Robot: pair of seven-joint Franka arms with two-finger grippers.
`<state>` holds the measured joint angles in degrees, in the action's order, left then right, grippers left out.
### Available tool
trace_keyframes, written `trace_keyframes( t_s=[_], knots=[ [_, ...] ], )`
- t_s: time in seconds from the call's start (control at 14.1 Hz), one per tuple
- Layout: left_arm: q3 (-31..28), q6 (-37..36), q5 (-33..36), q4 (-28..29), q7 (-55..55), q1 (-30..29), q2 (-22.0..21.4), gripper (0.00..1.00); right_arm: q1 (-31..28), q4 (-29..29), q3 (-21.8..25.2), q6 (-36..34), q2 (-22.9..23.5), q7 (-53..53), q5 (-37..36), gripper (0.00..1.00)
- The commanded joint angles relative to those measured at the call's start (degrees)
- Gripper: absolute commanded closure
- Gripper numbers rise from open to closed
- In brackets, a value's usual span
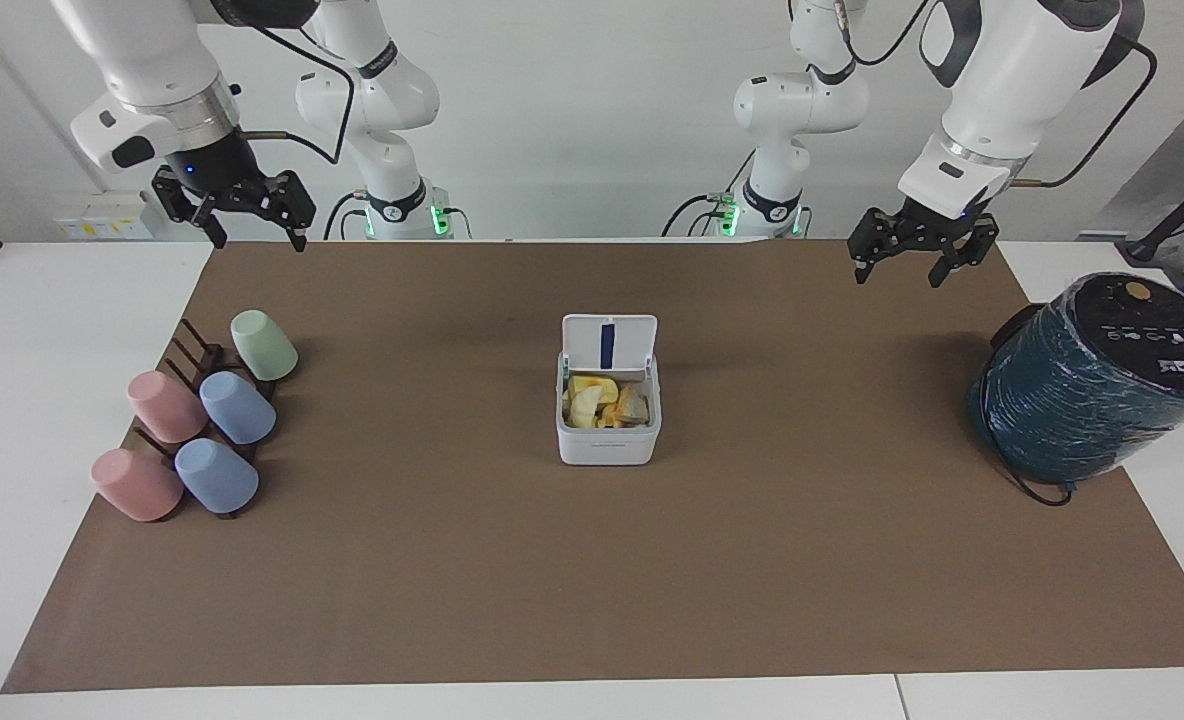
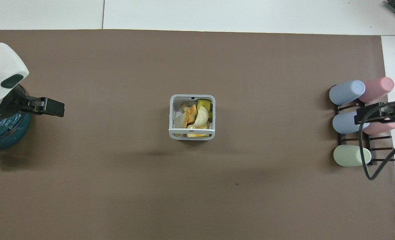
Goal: Close trash can lid
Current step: 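Move the left gripper toward the white trash can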
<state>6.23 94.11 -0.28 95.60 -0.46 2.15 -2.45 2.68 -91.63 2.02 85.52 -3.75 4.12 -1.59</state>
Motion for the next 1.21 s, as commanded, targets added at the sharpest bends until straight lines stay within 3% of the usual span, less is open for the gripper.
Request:
trace_keyframes(
  t_s=[0.0,0.21,0.28,0.57,0.71,0.99,1.14],
  knots=[
    [-0.43,1.86,-0.69,1.69,-4.7,0.92,-1.25,0.16,-0.22,-0.74,-0.09,-0.27,-0.9,-1.13,0.45,0.0],
    [-0.43,1.69,-0.69,2.65,-9.9,2.77,-1.86,0.85,-0.22,-0.74,-0.09,-0.27,-0.9,-1.13,0.45,0.0],
    [-0.43,1.77,-0.69,3.62,-10.09,3.47,-2.21,1.0,-0.22,-0.74,-0.09,-0.27,-0.9,-1.13,0.45,0.0],
    [-0.43,1.95,-0.77,6.61,-14.54,6.63,-3.7,1.0,-0.22,-0.74,-0.09,-0.36,-0.9,-1.13,0.45,0.0],
    [-0.43,2.91,-1.04,8.8,-24.98,10.05,-4.84,1.0,-0.22,-0.74,-0.09,-0.36,-0.9,-1.13,0.45,0.0],
    [-0.34,13.35,-2.79,16.18,-52.65,15.5,-7.92,1.0,-0.22,-0.74,-0.09,-0.36,-0.9,-1.13,0.45,0.0],
    [-0.43,15.83,-2.79,17.86,-61.38,17.53,-8.71,1.0,-0.22,-0.74,-0.09,-0.27,-0.9,-1.13,0.45,0.0]
  ],
)
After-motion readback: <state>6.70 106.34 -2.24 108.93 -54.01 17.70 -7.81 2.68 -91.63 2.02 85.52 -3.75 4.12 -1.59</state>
